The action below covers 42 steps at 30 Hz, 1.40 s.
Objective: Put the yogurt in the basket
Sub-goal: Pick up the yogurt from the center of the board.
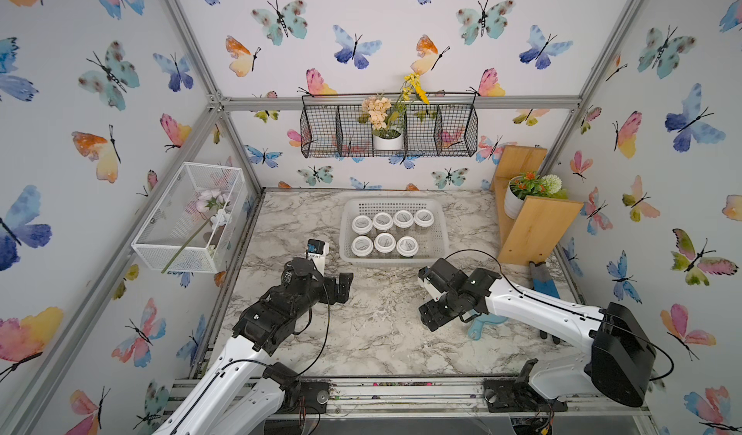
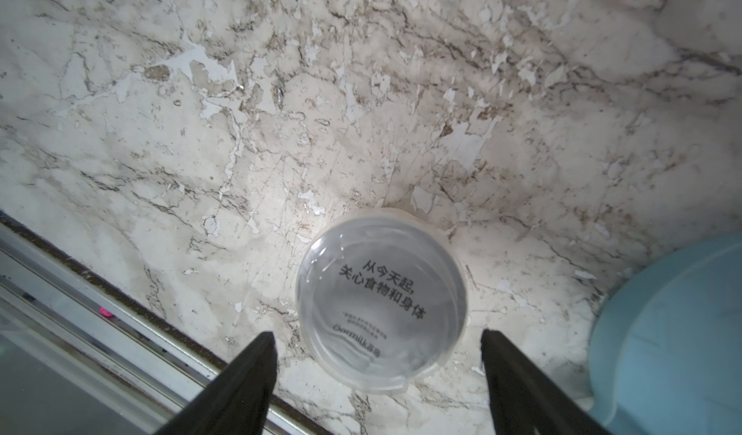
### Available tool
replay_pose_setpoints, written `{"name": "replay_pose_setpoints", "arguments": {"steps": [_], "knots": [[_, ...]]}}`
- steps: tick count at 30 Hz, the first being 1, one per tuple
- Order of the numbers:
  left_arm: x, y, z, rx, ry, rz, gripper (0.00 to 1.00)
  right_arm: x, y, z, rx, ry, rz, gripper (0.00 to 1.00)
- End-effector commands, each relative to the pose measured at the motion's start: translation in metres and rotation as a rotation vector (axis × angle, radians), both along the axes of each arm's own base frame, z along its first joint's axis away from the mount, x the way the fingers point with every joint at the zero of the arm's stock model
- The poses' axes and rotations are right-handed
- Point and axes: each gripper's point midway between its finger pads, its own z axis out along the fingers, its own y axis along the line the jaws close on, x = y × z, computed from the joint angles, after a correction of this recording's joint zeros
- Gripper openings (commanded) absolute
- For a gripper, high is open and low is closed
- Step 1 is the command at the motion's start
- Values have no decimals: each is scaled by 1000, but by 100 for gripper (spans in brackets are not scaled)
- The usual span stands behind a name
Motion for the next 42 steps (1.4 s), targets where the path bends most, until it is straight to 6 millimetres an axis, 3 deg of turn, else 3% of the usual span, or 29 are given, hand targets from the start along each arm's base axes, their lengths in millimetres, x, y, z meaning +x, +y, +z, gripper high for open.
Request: {"name": "replay_pose_setpoints", "arguments": {"steps": [1,19,28,42], "knots": [[-2,-6,-1,-8,1,-36,100,3,-2,4,-38,-14,3,83],[-2,-7,-1,-8,2,-38,100,1,0,-4,-58,14,15,79],[-2,-7,-1,-9,1,-38,100,-1,1,-9,-68,21,19,72],[-2,-7,0,-11,-2,-37,100,-1,1,-12,-92,16,17,74]]}}
